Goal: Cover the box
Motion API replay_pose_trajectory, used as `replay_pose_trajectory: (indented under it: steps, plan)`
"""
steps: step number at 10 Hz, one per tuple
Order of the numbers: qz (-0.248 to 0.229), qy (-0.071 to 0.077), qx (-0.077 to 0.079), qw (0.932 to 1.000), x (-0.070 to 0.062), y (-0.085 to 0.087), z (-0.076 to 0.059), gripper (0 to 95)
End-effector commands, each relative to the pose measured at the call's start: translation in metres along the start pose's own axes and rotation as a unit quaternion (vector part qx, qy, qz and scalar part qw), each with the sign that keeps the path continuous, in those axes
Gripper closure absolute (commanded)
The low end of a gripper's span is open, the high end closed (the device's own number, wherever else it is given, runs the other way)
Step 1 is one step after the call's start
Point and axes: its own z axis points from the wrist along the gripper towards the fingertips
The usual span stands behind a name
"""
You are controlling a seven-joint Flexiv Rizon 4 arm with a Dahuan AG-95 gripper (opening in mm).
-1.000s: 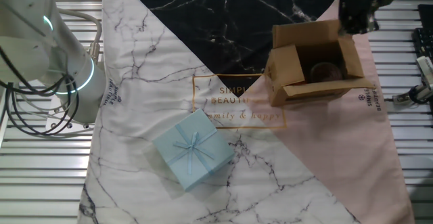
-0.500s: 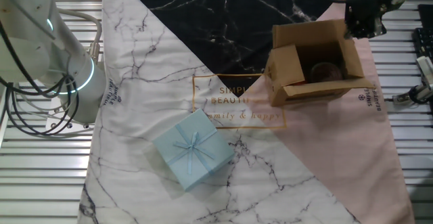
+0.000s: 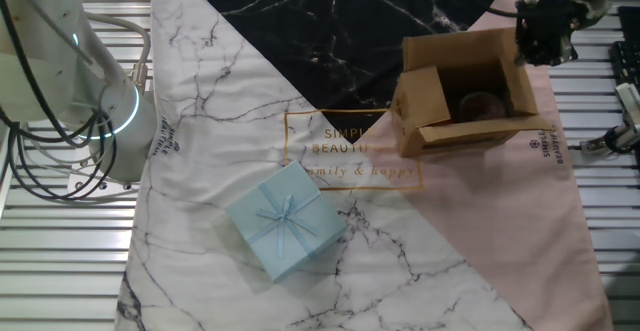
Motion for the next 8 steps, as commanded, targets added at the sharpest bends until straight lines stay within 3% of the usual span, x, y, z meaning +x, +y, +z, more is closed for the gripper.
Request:
replay_pose_trajectory:
  steps: [1,8]
  plan:
    - [-0.001,-0.002,0.001,1.0,0.001,-0.001,0.002,95.0]
    - [-0.003,-0.013,-0.002,0.9999,0.009,-0.008,0.017,95.0]
